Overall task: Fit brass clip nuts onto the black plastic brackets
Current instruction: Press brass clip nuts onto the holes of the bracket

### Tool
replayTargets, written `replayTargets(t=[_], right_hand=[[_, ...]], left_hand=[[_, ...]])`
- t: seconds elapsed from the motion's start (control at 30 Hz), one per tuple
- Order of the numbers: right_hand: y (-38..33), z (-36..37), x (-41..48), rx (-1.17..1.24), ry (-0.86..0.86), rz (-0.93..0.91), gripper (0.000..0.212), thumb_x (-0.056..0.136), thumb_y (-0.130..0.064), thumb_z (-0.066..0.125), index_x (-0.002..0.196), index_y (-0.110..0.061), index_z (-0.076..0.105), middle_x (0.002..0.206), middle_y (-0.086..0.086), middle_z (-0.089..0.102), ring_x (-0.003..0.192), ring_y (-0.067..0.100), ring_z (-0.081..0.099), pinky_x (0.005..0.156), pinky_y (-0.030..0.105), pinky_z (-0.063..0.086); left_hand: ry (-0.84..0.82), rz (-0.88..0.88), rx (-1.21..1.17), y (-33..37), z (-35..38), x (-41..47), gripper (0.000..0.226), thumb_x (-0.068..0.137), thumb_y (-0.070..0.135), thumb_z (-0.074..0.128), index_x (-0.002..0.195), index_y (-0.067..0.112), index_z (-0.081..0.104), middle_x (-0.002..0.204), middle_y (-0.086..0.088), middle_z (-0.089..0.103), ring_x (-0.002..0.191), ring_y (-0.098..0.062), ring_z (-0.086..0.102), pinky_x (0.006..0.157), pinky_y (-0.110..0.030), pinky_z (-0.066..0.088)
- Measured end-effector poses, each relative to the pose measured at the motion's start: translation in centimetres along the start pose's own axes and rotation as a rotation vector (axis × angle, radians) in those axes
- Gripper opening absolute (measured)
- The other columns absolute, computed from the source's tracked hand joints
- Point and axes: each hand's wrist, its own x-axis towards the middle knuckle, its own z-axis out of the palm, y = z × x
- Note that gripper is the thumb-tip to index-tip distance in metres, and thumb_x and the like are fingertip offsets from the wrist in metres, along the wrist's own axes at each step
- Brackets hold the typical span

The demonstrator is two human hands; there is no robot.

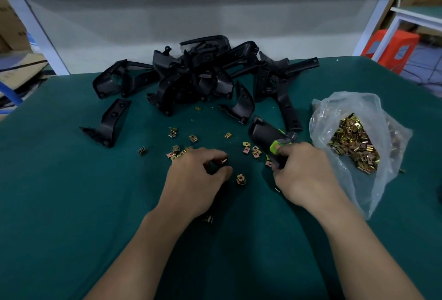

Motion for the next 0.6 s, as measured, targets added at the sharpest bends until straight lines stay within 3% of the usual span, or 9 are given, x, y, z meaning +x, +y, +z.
replayTargets(t=[0.03,0.1,0.23,0.37,0.5,0.6], right_hand=[[0.0,-0.4,0.0,0.039,0.022,-0.017,0.008,0.087,-0.019,0.071,0.082,-0.026,0.072,0.073,0.0,0.055,0.058,0.017,0.044,0.047,0.015,0.034],[0.5,-1.4,0.0,0.122,0.061,0.014,0.028,0.086,-0.02,0.072,0.065,-0.028,0.056,0.067,-0.006,0.055,0.056,0.008,0.048,0.04,0.013,0.035],[0.5,-2.8,-0.7,0.034,-0.112,0.057,0.034,0.067,-0.039,0.085,0.07,-0.03,0.053,0.075,-0.005,0.062,0.065,0.014,0.059,0.05,0.025,0.041],[-0.8,-1.3,-1.4,-0.117,-0.212,0.039,0.027,0.073,-0.02,0.079,0.075,-0.022,0.052,0.081,0.004,0.058,0.066,0.022,0.056,0.046,0.023,0.035],[-0.6,-1.1,-1.1,-0.016,-0.26,0.03,0.021,0.073,-0.022,0.077,0.073,-0.017,0.056,0.074,0.003,0.06,0.054,0.015,0.053,0.037,0.018,0.032],[-1.0,-0.6,-1.1,0.264,-0.323,0.046,0.017,0.063,-0.019,0.078,0.071,-0.012,0.064,0.062,0.003,0.065,0.049,0.013,0.053,0.04,0.02,0.037]], left_hand=[[0.007,0.007,-0.006,0.0,0.0,0.0,0.019,0.083,0.039,0.079,0.102,0.041,0.077,0.093,0.031,0.067,0.095,0.01,0.056,0.073,-0.002,0.038],[-0.017,0.01,-0.01,0.1,0.0,-0.1,0.02,0.085,0.04,0.078,0.104,0.041,0.076,0.096,0.03,0.067,0.097,0.01,0.055,0.074,-0.002,0.039],[-0.077,0.02,0.025,0.2,0.1,-0.2,0.024,0.086,0.039,0.078,0.11,0.04,0.075,0.104,0.024,0.068,0.098,0.007,0.056,0.08,-0.011,0.042],[-0.065,0.004,0.029,0.4,0.3,-0.1,0.024,0.084,0.039,0.079,0.107,0.042,0.075,0.101,0.025,0.066,0.1,0.011,0.053,0.075,0.002,0.035],[-0.044,0.077,-0.023,0.7,0.4,-0.6,0.022,0.079,0.034,0.084,0.099,0.039,0.078,0.093,0.026,0.07,0.096,0.012,0.058,0.078,0.002,0.036],[-0.118,0.169,-0.035,1.1,0.4,-0.9,0.019,0.076,0.028,0.084,0.092,0.036,0.079,0.085,0.026,0.071,0.08,0.007,0.063,0.07,-0.003,0.039]])
